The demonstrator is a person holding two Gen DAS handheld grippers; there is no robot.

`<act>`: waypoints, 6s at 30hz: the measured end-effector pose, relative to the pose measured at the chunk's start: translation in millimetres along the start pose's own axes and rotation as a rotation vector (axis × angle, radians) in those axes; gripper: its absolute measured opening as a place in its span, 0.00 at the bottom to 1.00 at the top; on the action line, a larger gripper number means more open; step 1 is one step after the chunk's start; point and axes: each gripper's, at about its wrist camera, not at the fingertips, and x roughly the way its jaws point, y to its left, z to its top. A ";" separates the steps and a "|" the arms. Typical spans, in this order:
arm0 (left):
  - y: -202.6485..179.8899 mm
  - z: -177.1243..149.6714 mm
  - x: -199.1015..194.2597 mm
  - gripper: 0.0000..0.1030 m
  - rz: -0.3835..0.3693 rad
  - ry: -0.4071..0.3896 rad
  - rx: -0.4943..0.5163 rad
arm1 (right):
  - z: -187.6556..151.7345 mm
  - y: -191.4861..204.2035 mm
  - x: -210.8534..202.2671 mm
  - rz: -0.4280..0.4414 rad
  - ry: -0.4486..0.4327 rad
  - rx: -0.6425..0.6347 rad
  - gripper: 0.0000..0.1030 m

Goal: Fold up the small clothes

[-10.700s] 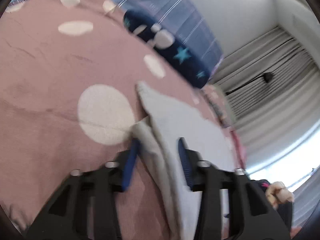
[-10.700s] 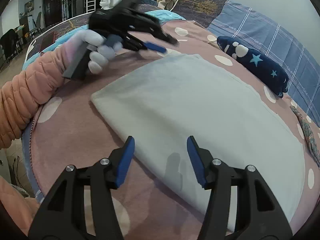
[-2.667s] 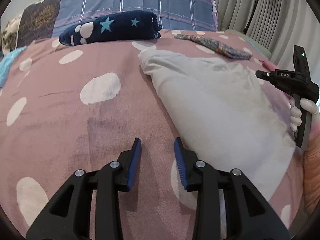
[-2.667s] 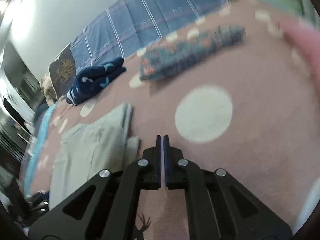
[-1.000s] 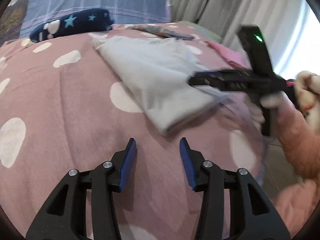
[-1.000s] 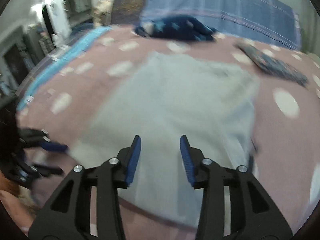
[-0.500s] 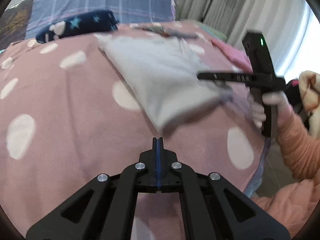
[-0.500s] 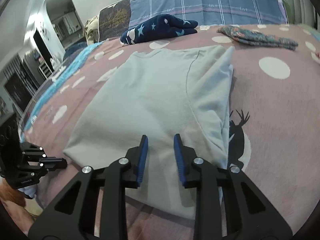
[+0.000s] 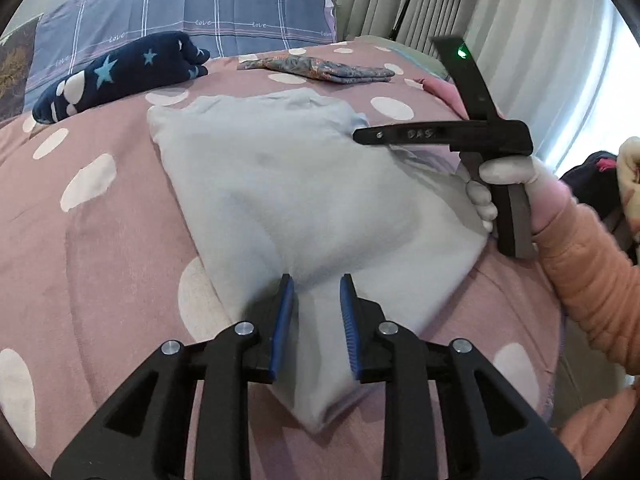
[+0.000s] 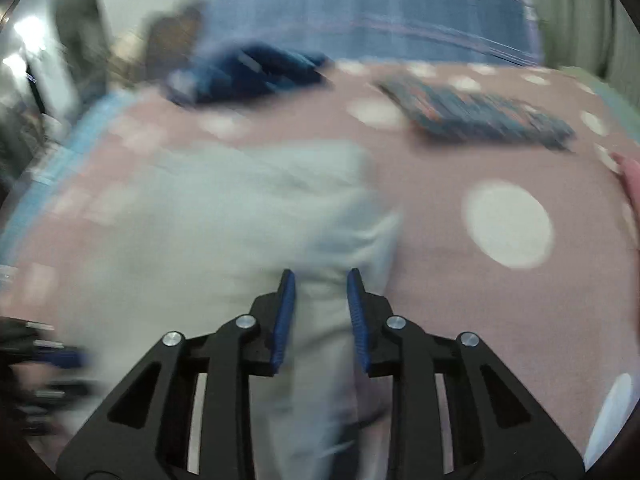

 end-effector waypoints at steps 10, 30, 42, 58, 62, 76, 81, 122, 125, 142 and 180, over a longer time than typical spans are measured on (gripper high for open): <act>61.2 44.7 -15.9 0.39 0.030 -0.068 -0.220 | 3.4 -39.6 -35.8 0.196 -0.011 0.154 0.47; 104.9 86.9 67.5 0.43 -0.182 0.062 -0.324 | 38.2 -25.2 34.9 0.429 0.129 0.074 0.61; 87.3 105.5 52.5 0.21 -0.007 -0.059 -0.216 | 49.0 2.7 15.4 0.210 -0.023 -0.061 0.16; -14.9 143.6 -47.5 0.19 0.102 -0.290 0.026 | 31.5 45.3 -142.2 -0.028 -0.408 -0.208 0.14; -45.5 158.8 -49.3 0.18 0.099 -0.306 0.092 | 30.2 31.9 -167.4 -0.056 -0.477 -0.180 0.14; -115.3 272.1 -16.5 0.18 0.044 -0.364 0.254 | 90.7 -57.7 -217.9 -0.251 -0.574 -0.084 0.13; -134.4 323.2 2.8 0.18 0.062 -0.389 0.302 | 138.1 -95.4 -221.7 -0.344 -0.616 -0.040 0.13; -18.4 285.4 172.0 0.75 0.252 -0.220 0.145 | 126.4 -163.0 -27.9 -0.466 -0.262 0.202 0.73; -42.2 257.1 125.7 0.95 0.282 -0.308 0.149 | 82.2 -119.7 -79.8 -0.469 -0.423 0.130 0.88; -103.2 134.2 -37.6 0.99 0.375 -0.349 0.099 | -33.9 -12.5 -209.3 -0.359 -0.454 0.270 0.98; -106.2 85.3 -81.2 0.99 0.348 -0.327 0.078 | -42.7 32.2 -207.8 -0.371 -0.399 0.208 0.98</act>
